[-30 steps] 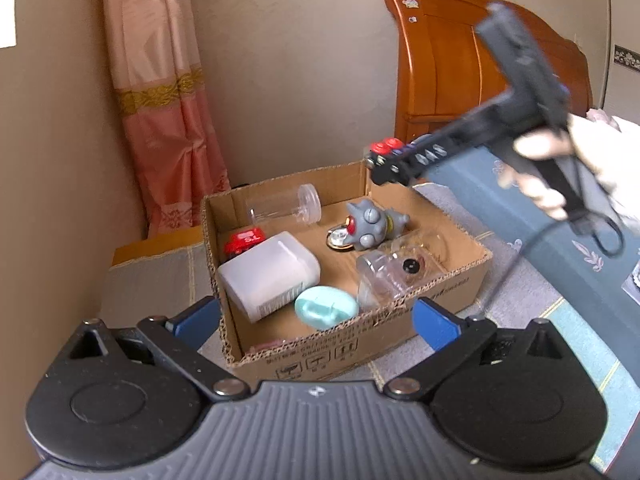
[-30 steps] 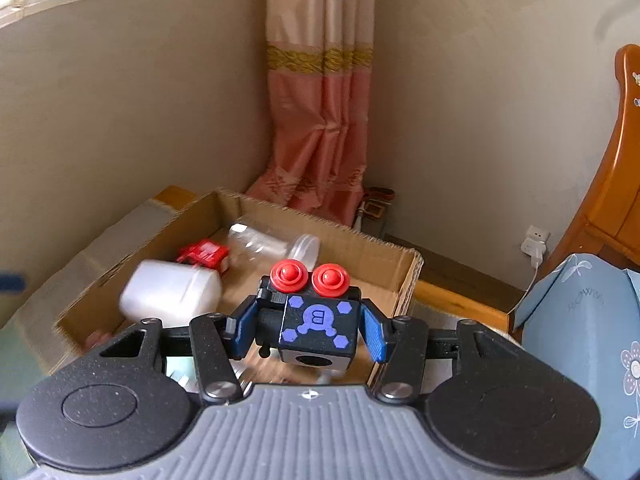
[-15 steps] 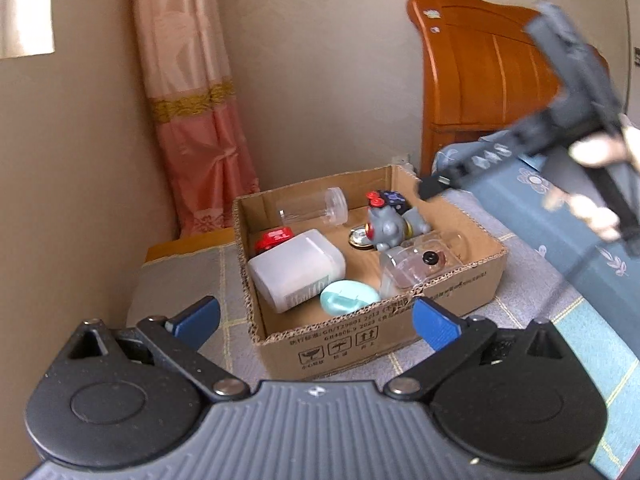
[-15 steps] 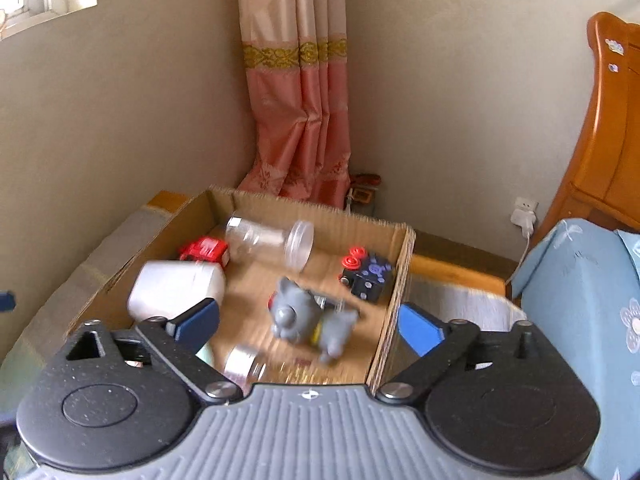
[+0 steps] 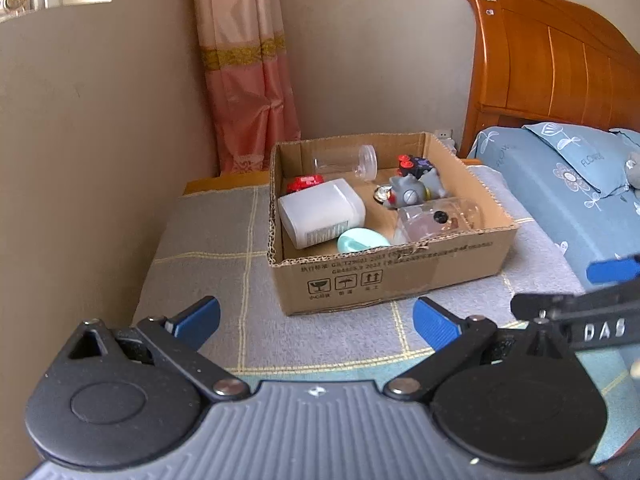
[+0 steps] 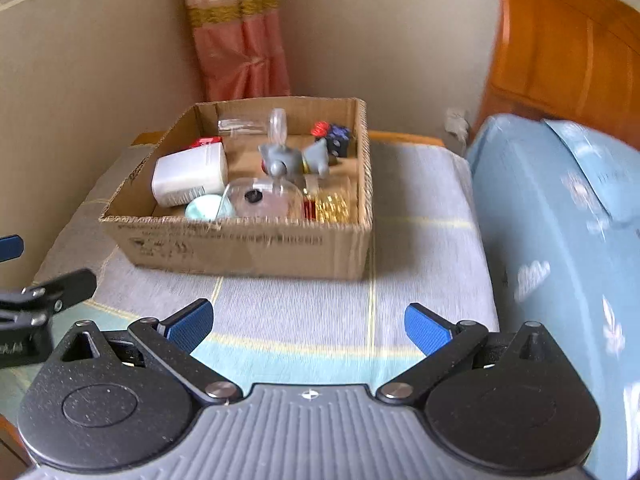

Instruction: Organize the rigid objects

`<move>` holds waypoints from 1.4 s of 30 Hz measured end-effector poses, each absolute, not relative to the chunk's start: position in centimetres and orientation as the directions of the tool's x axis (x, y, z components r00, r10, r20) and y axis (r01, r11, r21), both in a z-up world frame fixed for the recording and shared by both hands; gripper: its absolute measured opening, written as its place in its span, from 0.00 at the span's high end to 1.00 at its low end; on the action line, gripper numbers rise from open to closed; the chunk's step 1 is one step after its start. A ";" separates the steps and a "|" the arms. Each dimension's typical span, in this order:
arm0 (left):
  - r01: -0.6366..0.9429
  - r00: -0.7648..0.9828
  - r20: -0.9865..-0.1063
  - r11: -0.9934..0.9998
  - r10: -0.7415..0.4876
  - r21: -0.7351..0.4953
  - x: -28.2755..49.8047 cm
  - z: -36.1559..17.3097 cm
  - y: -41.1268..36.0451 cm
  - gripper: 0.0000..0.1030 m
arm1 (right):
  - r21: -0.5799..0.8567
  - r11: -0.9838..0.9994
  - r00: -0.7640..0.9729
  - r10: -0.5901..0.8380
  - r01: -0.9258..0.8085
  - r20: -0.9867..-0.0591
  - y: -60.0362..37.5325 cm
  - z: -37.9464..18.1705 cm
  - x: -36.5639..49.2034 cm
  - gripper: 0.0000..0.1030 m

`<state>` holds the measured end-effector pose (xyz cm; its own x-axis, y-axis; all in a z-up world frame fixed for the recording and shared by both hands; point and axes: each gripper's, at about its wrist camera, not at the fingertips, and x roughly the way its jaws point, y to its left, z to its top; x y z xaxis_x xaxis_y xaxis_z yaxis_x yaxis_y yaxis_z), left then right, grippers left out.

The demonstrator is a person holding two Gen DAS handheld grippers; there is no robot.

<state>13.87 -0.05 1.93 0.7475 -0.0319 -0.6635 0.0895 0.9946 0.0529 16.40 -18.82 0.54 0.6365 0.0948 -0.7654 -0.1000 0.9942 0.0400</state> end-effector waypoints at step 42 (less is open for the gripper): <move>0.047 0.768 -0.640 0.996 0.011 0.073 12.4 4.6 -0.9 0.01 | 0.005 0.999 0.752 0.035 -0.043 -0.658 -17.9 4.5 11.9 0.00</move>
<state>12.38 -0.90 4.59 0.7680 0.0105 -0.6404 0.0473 0.9962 0.0730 11.88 -17.89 4.52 0.7520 0.0353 -0.6582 -0.0428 0.9991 0.0047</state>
